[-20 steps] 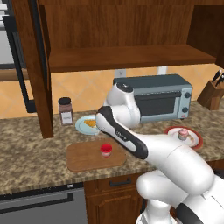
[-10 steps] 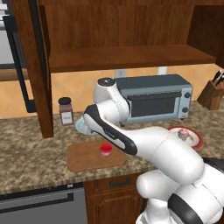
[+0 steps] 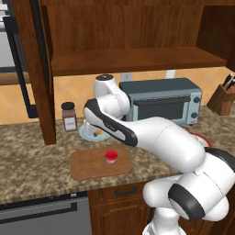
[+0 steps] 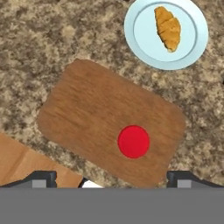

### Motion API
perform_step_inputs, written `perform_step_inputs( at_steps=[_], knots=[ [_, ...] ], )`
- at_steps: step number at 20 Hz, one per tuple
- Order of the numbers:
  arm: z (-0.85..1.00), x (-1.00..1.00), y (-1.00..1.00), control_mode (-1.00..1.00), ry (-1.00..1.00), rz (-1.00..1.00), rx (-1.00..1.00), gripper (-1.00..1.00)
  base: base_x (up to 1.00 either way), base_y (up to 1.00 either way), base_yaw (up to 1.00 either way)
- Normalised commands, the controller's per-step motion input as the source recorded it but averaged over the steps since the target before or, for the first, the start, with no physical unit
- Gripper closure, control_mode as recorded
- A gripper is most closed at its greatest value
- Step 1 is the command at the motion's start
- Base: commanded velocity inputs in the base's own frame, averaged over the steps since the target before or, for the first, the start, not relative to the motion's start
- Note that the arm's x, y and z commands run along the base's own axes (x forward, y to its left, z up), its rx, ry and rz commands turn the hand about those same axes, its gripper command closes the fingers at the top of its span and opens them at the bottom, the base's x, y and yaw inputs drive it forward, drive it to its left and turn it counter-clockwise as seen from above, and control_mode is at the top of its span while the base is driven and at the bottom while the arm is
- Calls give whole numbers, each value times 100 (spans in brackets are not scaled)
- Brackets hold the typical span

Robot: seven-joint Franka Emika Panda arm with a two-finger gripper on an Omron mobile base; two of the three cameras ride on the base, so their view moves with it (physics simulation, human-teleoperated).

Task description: From the different types of pastries on the counter, select a croissant and place it on the cutting board. Then retrieve a jar of jam from the cabinet and place it alongside the croissant on the cutting board.

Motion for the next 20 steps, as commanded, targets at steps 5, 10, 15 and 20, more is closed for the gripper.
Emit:
perform_step_inputs(
  at_steps=[5, 10, 15, 20],
  knots=[
    [-53, 0, -14, -100, -9, 0, -1, -100, 0, 0, 0],
    [-5, 64, -16, -100, 0, 0, 13, -100, 0, 0, 0],
    [-9, 67, -7, -100, 1, 0, 6, -100, 0, 0, 0],
    [-5, 42, 5, -100, 0, 0, -6, -100, 0, 0, 0]
  ],
)
